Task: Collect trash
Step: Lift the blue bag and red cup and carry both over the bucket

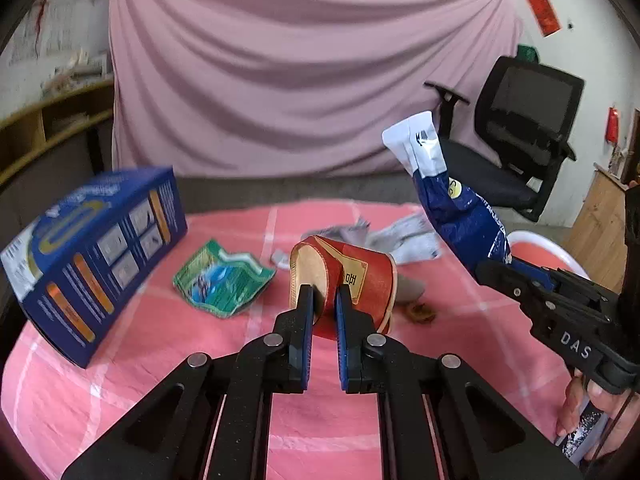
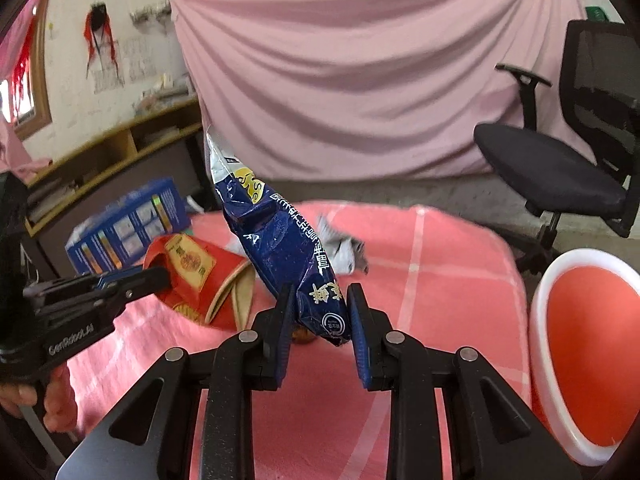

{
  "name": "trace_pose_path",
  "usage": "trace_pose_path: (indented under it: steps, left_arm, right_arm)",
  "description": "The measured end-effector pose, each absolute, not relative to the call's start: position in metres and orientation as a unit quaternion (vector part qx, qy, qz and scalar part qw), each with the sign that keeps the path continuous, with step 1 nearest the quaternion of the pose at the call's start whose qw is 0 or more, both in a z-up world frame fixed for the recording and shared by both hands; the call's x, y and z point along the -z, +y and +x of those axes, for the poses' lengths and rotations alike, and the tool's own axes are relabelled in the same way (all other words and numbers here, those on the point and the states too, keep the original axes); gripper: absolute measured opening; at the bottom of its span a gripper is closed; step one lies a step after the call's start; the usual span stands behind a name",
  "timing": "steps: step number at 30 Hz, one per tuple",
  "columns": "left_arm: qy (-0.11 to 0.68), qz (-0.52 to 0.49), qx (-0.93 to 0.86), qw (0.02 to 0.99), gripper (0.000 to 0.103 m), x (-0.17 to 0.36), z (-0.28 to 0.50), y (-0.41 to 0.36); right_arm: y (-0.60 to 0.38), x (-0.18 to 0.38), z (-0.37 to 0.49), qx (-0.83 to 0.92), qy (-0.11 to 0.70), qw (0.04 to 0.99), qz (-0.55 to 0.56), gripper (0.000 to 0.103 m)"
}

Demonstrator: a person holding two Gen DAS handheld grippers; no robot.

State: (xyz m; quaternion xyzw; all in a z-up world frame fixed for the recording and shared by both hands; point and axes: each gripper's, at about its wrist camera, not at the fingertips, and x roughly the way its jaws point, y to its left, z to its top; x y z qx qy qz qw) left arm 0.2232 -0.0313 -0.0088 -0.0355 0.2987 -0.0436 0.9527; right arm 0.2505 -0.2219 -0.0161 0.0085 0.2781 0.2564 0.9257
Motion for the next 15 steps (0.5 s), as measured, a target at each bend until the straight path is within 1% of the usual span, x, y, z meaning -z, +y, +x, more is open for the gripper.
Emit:
trace_pose_path:
  steps: [7,15]
  left_arm:
    - [0.224,-0.012,0.036,0.974,0.008,-0.009,0.194,-0.049]
    - [0.121,-0.016,0.050,0.991,0.008,-0.046,0.185,-0.079]
  right_arm:
    - [-0.242,-0.005,0.230,-0.235,0.197,0.951,0.040,0.024]
    - [-0.286,-0.034,0.201,-0.180,0.085,0.977,0.075,0.024]
